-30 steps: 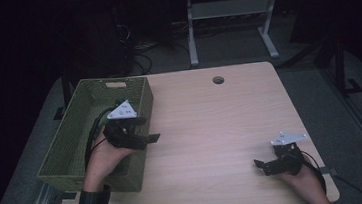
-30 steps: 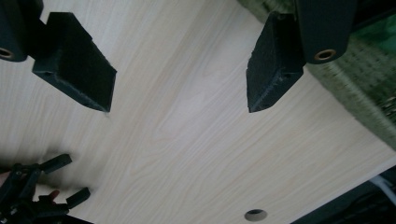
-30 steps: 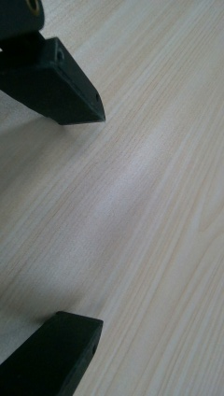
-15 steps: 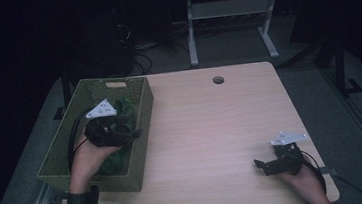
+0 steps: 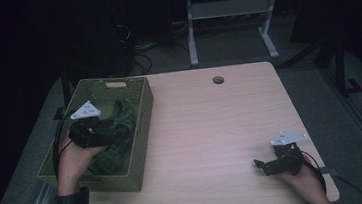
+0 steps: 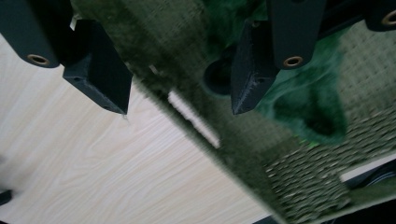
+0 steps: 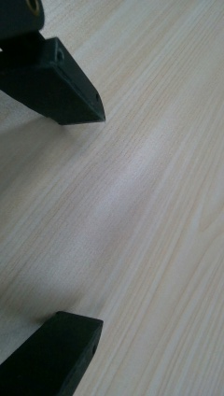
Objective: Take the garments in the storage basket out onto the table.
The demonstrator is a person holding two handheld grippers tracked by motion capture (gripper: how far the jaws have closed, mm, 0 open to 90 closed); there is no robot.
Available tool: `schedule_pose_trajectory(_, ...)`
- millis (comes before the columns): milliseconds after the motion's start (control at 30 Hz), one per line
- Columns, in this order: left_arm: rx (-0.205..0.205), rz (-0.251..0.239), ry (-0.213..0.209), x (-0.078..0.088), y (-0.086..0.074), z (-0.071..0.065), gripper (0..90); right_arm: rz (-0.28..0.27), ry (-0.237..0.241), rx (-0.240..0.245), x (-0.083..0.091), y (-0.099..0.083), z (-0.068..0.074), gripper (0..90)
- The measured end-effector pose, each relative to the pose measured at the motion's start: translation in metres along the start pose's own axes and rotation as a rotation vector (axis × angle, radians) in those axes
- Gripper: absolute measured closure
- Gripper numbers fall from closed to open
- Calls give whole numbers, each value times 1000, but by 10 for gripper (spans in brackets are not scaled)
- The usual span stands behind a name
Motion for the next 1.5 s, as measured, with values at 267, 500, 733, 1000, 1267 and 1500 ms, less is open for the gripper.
schedule_pose_trajectory(267,35,49,57,0,-18,17,421,0,0,0,0,0,0,22)
schedule_pose_trajectory(500,55,123,81,-10,-38,30,437,0,0,0,0,0,0,22)
schedule_pose_trajectory(733,74,191,84,-20,-53,37,454,0,0,0,0,0,0,22)
schedule_pose_trajectory(1000,90,234,68,-31,-67,41,469,0,0,1,0,0,0,22)
schedule_pose_trajectory(1267,87,278,39,-47,-75,43,460,0,0,0,0,0,0,22)
schedule_pose_trajectory(1500,95,294,31,-52,-79,45,501,0,0,0,0,0,0,22)
Point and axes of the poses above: each handheld gripper's, and its own axes: x roughly backward along the jaws, y roughly out of its top, z roughly to its left, the point moved 6 cm from there along -x, roughly forward along the jaws, and after that the axes turned 9 degrees about -x, right-handed, at the moved point
